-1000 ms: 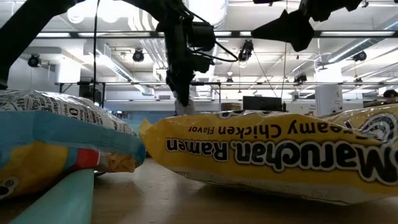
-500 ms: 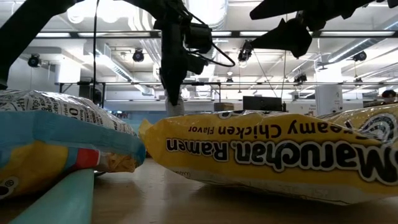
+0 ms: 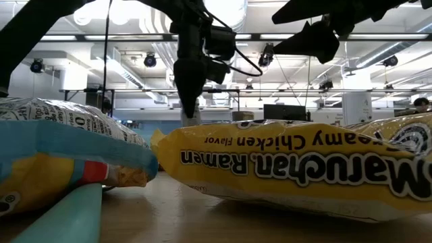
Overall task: Pick & Place Food Item
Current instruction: Put the white seasoning bottle into the blue bin, then put the black spoon into the green bin
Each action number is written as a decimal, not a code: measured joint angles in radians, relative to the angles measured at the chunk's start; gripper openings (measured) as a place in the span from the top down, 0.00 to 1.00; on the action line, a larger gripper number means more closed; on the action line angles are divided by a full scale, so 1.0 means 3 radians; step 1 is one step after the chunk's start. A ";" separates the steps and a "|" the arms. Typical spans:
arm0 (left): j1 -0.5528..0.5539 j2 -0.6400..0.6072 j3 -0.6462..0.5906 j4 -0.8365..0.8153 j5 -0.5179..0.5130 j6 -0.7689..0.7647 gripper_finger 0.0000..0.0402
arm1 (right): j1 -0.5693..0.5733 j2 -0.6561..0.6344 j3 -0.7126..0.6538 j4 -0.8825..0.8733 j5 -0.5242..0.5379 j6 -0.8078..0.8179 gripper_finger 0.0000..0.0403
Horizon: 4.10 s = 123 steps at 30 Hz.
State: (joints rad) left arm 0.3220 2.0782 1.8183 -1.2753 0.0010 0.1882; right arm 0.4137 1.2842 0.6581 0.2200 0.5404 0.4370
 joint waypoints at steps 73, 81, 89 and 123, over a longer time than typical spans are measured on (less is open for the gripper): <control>-0.0388 -0.2147 -0.1900 0.1831 0.0062 -0.1277 0.15 | -0.0019 0.0003 0.0171 -0.1150 0.0325 0.1893 0.15; -0.0737 -0.2856 -0.2887 0.2810 0.0100 -0.1547 0.15 | -0.0085 0.0003 0.0301 -0.1725 0.0261 0.2481 0.15; -0.1029 -0.2910 -0.3233 0.3592 0.0102 -0.1613 0.15 | -0.0025 0.0241 0.0841 -0.3231 -0.0140 0.3483 0.15; -0.1085 -0.3099 -0.3176 0.3516 0.0314 -0.1423 0.15 | 0.1029 0.1899 0.2517 -0.4817 -0.1386 0.4909 0.15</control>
State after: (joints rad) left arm -0.0035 1.1485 0.8654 -0.2205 0.0950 -0.2388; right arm 0.7223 1.8538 1.4131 -1.2251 0.1247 1.9097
